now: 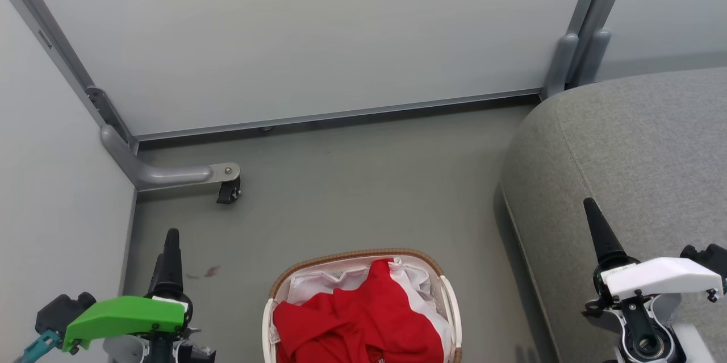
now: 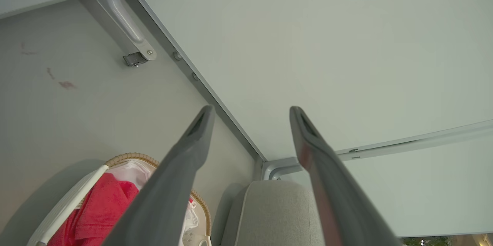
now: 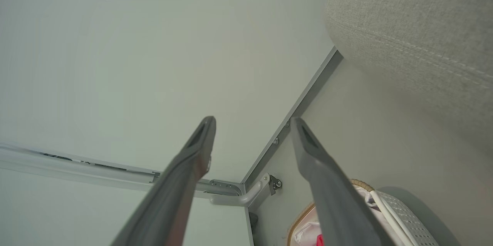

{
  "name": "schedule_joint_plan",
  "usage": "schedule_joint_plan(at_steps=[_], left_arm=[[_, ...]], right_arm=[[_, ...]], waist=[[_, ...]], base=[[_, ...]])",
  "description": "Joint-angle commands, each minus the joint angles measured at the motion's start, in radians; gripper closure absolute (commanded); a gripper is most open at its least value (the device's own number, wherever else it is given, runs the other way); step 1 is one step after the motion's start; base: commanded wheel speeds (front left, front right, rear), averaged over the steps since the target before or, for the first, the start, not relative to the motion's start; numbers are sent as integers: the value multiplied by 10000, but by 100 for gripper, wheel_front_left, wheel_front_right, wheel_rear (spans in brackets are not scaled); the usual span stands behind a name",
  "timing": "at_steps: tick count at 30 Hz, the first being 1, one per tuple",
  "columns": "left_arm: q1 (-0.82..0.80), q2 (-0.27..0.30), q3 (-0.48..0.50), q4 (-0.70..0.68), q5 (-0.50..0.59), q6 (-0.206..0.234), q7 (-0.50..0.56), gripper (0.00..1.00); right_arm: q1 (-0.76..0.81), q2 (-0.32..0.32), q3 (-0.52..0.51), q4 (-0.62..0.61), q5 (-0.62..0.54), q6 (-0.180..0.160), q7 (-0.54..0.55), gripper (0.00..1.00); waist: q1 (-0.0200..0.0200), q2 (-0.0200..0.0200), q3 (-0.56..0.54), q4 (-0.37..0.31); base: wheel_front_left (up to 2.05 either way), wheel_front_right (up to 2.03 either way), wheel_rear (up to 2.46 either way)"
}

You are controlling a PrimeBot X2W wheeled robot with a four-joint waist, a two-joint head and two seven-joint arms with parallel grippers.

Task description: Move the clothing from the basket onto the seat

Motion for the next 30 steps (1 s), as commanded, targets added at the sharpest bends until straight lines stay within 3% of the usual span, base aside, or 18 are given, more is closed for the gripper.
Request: schedule_joint_plan(at_steps=[1,30], left_arm=[[-330,85,-66,-62,518,66,-109,0],[-534,252,-1513,805,5106,584,-1159,0]], right_arm=[[-334,-130,93,-120,-481,3,-146,0],[-604,-302,816,348,-5145,4,-1201,0]], waist=[[0,0,0,6],[0,0,10,-12]], base=[[0,0,0],[0,0,0]])
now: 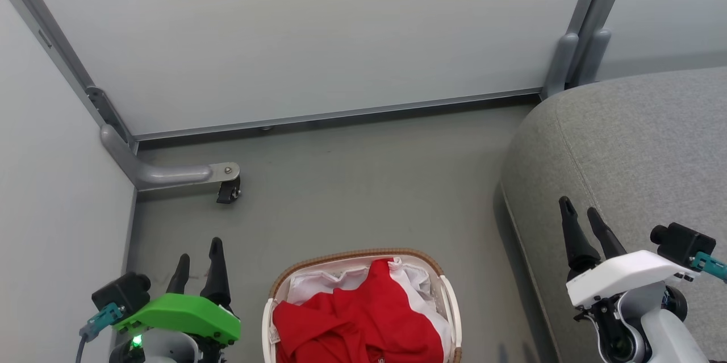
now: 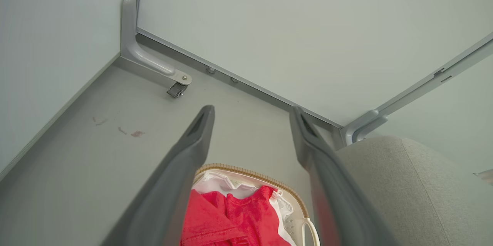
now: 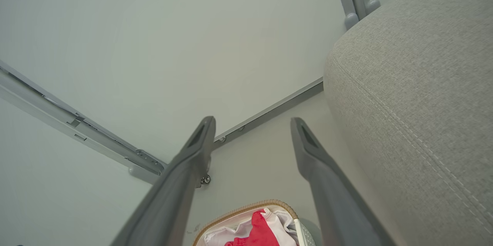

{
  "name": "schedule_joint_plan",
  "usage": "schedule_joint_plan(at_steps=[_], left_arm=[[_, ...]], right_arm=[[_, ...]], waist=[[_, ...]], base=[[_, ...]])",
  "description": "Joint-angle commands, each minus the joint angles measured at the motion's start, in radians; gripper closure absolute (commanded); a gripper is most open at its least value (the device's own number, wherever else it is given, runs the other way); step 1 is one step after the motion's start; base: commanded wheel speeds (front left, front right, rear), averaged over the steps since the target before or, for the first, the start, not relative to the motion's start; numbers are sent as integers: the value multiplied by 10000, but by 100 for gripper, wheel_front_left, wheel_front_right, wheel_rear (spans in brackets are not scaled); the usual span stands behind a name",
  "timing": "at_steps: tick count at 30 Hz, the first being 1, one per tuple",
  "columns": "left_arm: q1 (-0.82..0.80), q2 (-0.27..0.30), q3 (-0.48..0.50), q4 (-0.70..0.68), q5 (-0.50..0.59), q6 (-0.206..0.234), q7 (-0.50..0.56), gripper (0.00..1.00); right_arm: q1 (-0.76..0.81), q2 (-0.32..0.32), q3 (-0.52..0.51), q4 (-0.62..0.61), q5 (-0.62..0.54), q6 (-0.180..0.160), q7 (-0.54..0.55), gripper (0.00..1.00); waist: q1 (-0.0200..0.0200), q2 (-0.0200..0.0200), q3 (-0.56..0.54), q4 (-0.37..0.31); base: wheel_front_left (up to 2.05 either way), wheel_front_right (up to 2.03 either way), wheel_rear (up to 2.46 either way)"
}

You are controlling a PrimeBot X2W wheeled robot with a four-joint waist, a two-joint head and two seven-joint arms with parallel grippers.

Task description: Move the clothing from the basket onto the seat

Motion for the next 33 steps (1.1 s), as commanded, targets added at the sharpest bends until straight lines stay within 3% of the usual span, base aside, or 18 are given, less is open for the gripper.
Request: schedule_joint_plan(at_steps=[1,14,33], left_arm=[[-308,122,-88,-46,345,83,-102,0],[-518,209,-481,184,1783,260,-477,0],[-582,88,-557,696,3324,434,-924,0]], right_arm=[[-280,-108,53,-63,-369,4,-121,0],[-617,-299,522,176,-1889,5,-492,0],[-881,-139,389,1005,-4182,5,-949,0]], waist=[[0,0,3,-5],[0,0,50,-61],[0,0,39,-131]], base=[[0,0,0],[0,0,0],[0,0,0]])
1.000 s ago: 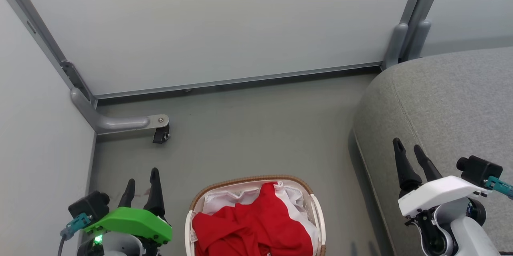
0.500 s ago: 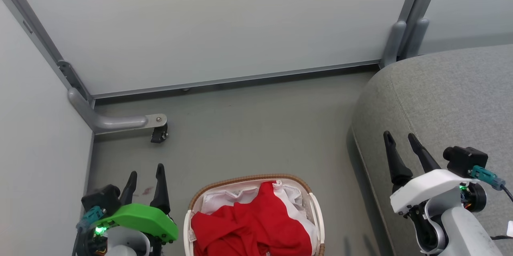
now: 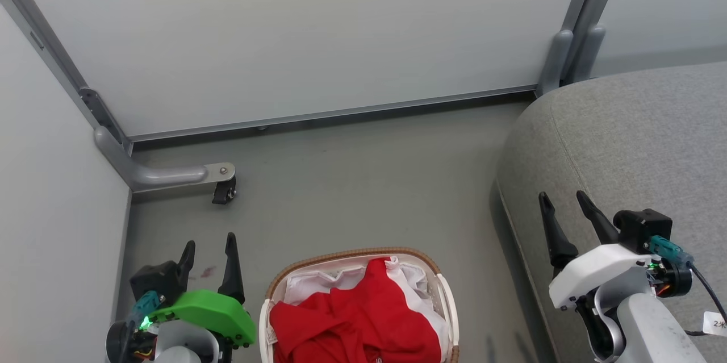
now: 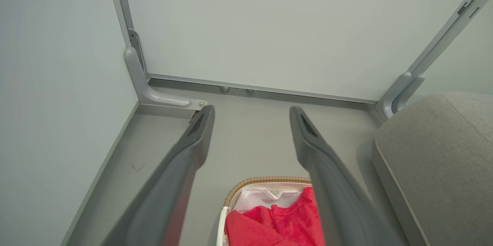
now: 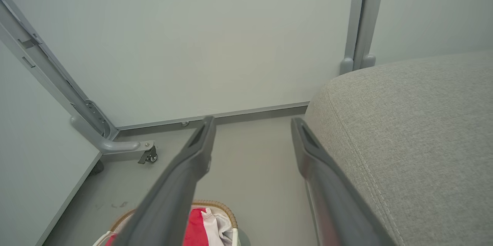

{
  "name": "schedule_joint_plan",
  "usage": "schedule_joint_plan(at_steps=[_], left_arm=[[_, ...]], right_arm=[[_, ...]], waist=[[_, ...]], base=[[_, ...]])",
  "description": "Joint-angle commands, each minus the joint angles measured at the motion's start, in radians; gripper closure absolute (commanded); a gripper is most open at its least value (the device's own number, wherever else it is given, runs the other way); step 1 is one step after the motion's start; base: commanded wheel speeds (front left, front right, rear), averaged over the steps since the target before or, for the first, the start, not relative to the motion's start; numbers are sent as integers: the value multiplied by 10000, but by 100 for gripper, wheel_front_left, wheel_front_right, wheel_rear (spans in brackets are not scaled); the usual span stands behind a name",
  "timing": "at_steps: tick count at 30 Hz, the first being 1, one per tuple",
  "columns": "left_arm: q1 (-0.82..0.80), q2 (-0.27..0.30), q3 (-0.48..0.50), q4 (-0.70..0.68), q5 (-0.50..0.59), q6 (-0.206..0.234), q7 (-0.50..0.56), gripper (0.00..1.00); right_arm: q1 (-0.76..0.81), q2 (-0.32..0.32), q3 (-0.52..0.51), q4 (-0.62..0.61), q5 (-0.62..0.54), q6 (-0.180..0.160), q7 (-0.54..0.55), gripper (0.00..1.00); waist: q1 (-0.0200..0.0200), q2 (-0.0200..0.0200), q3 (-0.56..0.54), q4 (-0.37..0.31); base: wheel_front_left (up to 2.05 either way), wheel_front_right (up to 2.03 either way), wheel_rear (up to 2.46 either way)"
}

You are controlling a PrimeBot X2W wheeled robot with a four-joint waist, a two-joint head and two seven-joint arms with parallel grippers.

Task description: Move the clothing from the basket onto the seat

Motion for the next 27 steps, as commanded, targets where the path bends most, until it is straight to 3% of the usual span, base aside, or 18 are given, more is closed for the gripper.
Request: schedule_joint_plan(at_steps=[1,19,27], left_arm=[[-111,26,38,-8,203,92,-86,0],[349,-82,155,148,1157,79,-466,0],[-316,-74,-405,281,1382,-113,-610,0]], right_arm=[[-100,-17,-28,24,-289,3,-103,0],[-23,113,-219,501,-1922,3,-488,0],[-594,166,-162,-179,-2503,2,-624,0]], waist=[[0,-1,-6,-2],[0,-1,114,-88],[0,-1,1077,-334]], base=[[0,0,0],[0,0,0],[0,0,0]])
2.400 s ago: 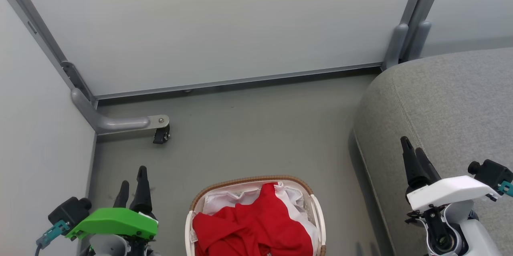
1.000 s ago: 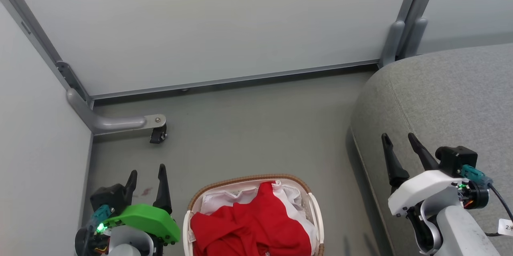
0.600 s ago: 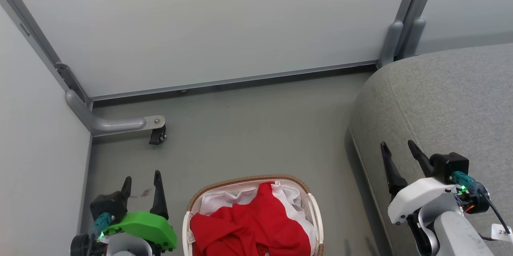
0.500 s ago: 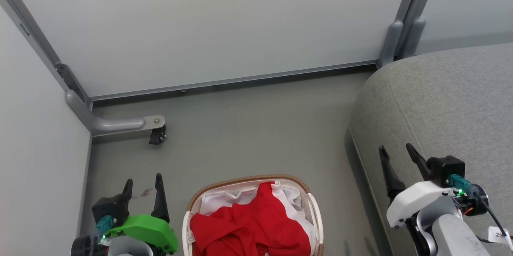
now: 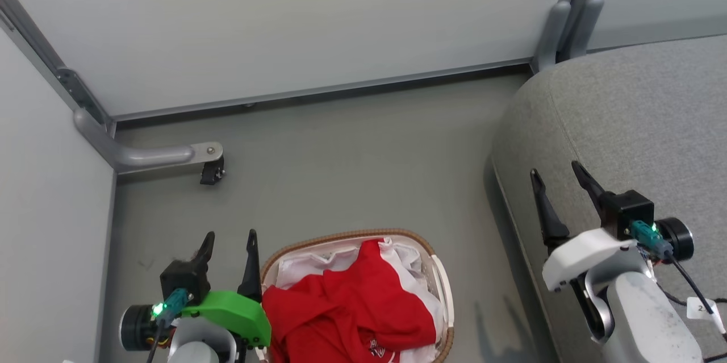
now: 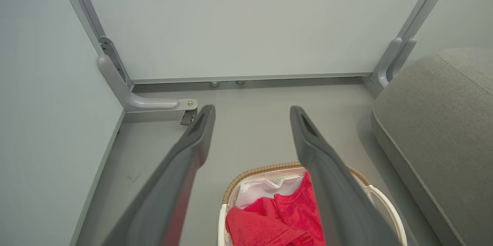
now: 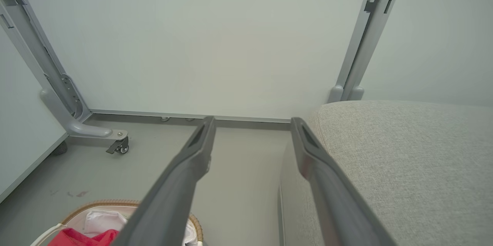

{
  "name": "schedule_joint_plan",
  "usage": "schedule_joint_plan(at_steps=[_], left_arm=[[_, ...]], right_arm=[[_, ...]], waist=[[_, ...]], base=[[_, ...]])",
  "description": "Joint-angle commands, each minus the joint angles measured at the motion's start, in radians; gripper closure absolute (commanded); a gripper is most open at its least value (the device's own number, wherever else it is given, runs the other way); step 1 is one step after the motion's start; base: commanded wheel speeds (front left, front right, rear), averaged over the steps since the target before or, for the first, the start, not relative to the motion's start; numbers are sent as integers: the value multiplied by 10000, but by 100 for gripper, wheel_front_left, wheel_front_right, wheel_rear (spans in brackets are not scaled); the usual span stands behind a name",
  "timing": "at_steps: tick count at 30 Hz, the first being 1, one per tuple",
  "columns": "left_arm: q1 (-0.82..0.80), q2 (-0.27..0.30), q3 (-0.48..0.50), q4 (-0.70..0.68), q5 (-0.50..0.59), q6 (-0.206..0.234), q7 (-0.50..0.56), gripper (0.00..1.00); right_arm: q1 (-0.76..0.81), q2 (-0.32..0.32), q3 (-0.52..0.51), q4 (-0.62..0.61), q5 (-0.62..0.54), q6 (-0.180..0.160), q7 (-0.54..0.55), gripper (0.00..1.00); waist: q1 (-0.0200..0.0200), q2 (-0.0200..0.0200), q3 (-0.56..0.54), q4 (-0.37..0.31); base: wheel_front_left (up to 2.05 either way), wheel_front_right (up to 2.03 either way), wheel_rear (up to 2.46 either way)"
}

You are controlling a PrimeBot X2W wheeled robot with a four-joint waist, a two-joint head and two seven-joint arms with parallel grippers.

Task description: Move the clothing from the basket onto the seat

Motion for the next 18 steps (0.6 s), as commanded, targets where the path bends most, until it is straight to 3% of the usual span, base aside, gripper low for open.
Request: schedule_joint_plan(at_steps=[1,8,18], left_arm=[[-362,30,-136,74,152,-88,-90,0],[-1379,37,-629,809,600,-322,-204,0],[-2612,117,-1151,2991,1484,-581,-260,0]], right_arm=[[-292,3,20,-210,-203,0,-84,0],[-1103,96,271,-872,-604,-3,-201,0],[-1907,245,454,-1387,-679,-4,-272,0]], waist=[[0,0,637,-205],[0,0,2059,-681],[0,0,3691,-1329]], base=[[0,0,0],[0,0,0],[0,0,0]])
